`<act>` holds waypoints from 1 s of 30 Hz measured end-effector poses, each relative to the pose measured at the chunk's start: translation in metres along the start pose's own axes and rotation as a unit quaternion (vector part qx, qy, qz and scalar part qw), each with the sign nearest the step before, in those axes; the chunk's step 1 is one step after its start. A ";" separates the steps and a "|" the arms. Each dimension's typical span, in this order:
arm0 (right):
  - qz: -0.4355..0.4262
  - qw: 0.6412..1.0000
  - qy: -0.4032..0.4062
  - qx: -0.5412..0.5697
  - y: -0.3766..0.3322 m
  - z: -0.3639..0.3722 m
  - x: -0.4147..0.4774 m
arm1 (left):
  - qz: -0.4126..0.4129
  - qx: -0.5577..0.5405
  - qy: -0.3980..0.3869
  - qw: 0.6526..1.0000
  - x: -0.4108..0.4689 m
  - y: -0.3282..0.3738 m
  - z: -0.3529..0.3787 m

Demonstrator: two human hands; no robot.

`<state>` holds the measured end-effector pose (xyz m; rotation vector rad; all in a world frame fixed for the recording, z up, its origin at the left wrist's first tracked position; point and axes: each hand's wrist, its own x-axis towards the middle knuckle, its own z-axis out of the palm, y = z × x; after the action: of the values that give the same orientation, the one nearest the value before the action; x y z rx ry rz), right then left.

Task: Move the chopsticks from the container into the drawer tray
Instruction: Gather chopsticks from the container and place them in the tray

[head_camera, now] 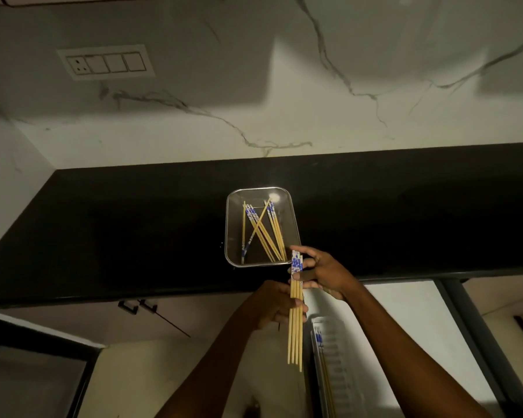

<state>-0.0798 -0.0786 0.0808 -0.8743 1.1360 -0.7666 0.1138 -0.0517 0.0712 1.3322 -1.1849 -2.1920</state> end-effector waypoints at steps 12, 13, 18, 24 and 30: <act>0.009 0.992 0.122 0.012 0.056 -0.014 -0.062 | -0.037 -0.008 -0.011 0.999 0.016 -0.041 0.051; 0.019 0.992 0.123 0.012 0.066 -0.016 -0.070 | -0.045 -0.012 -0.007 0.999 0.019 -0.048 0.057; 0.130 0.978 0.161 0.010 0.107 -0.025 -0.097 | -0.072 -0.019 -0.010 0.997 0.026 -0.078 0.085; 0.199 0.947 0.252 0.021 0.141 -0.029 -0.110 | -0.081 0.024 0.014 0.996 0.032 -0.103 0.113; 0.209 0.933 0.291 -0.023 0.150 -0.032 -0.106 | -0.085 0.080 0.090 0.989 0.041 -0.119 0.128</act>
<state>-0.1256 0.0768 -0.0123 -0.4109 1.8015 -0.6558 0.0014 0.0576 -0.0169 1.7174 -1.2404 -2.0680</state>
